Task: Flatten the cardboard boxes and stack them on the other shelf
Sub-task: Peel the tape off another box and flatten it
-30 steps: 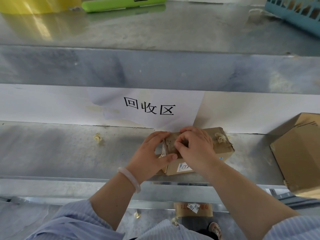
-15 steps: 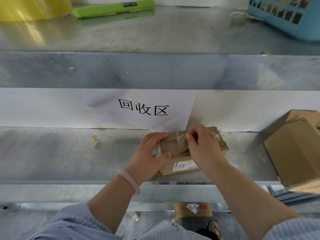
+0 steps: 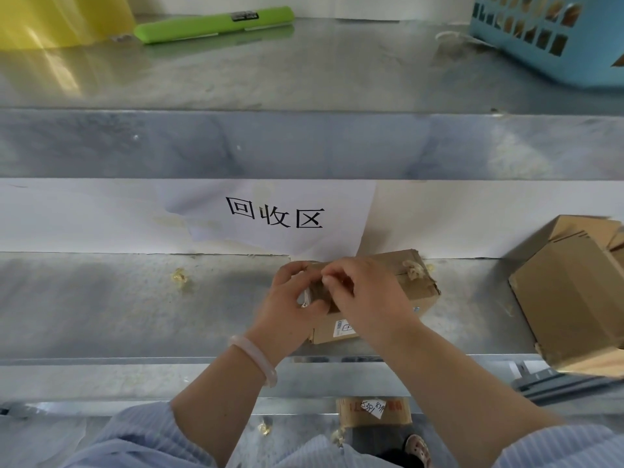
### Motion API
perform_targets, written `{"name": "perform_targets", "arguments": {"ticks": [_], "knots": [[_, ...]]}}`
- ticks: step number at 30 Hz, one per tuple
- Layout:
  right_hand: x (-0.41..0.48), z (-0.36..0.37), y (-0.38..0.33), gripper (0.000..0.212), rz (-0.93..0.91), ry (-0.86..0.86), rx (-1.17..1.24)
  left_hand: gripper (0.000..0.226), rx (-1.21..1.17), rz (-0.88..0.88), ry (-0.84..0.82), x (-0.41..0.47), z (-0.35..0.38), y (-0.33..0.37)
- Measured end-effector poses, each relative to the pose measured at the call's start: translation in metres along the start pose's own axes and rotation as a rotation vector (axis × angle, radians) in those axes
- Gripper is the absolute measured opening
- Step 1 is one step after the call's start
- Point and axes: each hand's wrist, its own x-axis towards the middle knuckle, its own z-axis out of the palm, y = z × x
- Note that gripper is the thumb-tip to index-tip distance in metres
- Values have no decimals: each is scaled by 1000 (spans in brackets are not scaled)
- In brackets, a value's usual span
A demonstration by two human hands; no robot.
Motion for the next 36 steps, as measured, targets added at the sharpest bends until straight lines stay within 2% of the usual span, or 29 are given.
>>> {"name": "perform_targets", "arguments": {"ticks": [2,4,7,10,14,17,19,22,25,28,31,33,36], "knots": [[0,-1,-1,23,106,4,156,44,1,-5,7,0,0,1],[0,-1,-3,22,168,-3,266,42,0,-3,5,-1,1,2],[0,2,-6,22,199,-16,227,39,-9,12,9,-1,1,2],[2,1,-5,18,205,66,171,47,22,24,12,-1,-1,2],[6,-12,5,17,101,176,-53,54,31,19,-2,-1,-2,3],[0,-10,11,11,-53,96,-233,52,37,27,9,-1,0,2],[-4,-4,11,17,-111,21,-268,49,40,36,24,-1,1,3],[-7,0,6,18,-143,6,-197,35,33,30,20,-2,-1,5],[-5,-5,5,26,-63,-31,-76,34,62,31,12,-1,-2,4],[-1,-8,5,12,44,-48,-31,43,80,53,10,0,-1,2],[-1,-5,5,30,173,-27,-124,46,101,57,25,0,-2,1],[1,-4,4,24,180,-37,-213,47,114,55,28,-1,-2,1],[6,-8,1,11,203,-48,-191,43,139,43,16,-2,-2,3]]}}
